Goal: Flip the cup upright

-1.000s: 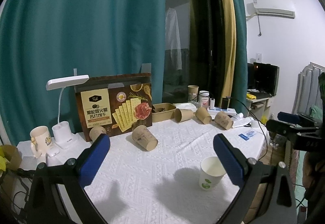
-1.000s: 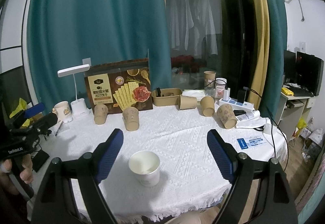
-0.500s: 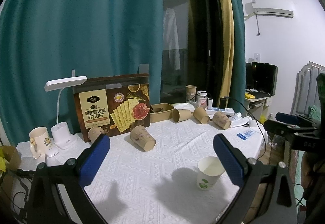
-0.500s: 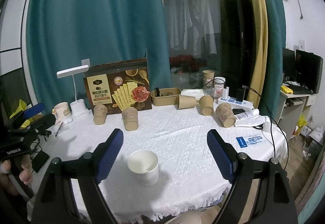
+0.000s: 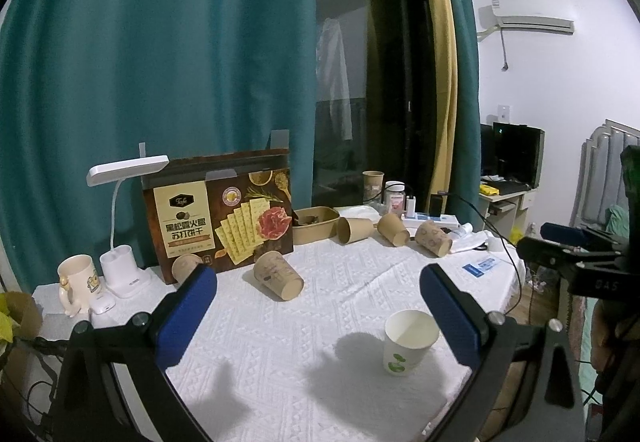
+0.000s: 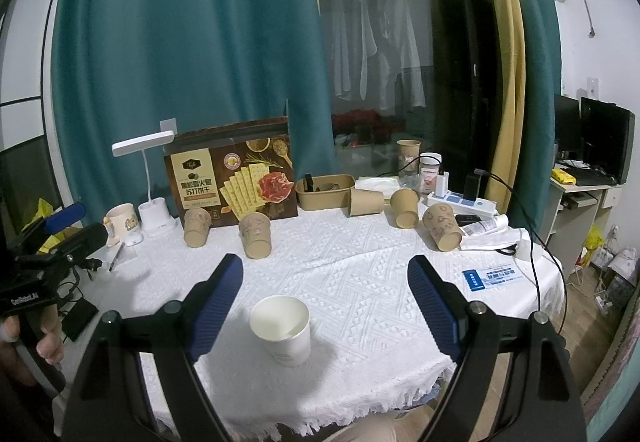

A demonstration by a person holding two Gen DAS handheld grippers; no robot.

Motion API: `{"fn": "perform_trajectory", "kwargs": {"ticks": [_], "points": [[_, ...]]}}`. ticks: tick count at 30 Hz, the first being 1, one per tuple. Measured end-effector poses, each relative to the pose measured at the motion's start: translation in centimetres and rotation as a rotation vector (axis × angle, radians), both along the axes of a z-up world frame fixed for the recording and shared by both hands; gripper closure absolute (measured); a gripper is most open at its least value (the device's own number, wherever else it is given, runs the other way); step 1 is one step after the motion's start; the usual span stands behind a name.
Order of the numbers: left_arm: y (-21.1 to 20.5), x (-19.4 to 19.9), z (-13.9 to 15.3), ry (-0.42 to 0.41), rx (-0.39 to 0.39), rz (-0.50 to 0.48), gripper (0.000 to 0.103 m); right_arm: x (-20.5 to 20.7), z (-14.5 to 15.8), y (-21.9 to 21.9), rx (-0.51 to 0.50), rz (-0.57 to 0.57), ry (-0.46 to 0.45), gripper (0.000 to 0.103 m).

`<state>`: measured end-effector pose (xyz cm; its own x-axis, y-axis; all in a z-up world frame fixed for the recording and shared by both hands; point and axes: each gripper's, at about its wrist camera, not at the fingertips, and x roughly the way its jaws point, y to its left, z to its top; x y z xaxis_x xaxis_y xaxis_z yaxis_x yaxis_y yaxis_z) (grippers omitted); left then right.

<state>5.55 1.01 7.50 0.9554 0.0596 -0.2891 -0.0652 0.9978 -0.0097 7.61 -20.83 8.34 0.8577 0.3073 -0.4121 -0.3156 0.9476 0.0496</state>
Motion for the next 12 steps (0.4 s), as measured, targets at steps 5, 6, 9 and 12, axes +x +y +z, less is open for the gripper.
{"fn": "perform_trajectory", "kwargs": {"ticks": [5, 6, 9, 12], "points": [[-0.08, -0.06, 0.06, -0.001, 0.001, -0.002, 0.002, -0.01, -0.08, -0.04, 0.001, 0.000, 0.002, 0.020], [-0.06, -0.01, 0.10, -0.001, 0.002, -0.003, 0.002, -0.06, -0.10, -0.08, 0.001, 0.000, 0.002, 0.020], [-0.08, 0.08, 0.18, 0.001, 0.000, -0.010, 0.002, -0.06, -0.06, -0.34, 0.001, -0.002, 0.004, 0.020], [0.01, 0.37, 0.23, 0.004, -0.005, -0.022, 0.002, 0.08, -0.09, -0.42, -0.004, -0.007, 0.009, 0.020]]}}
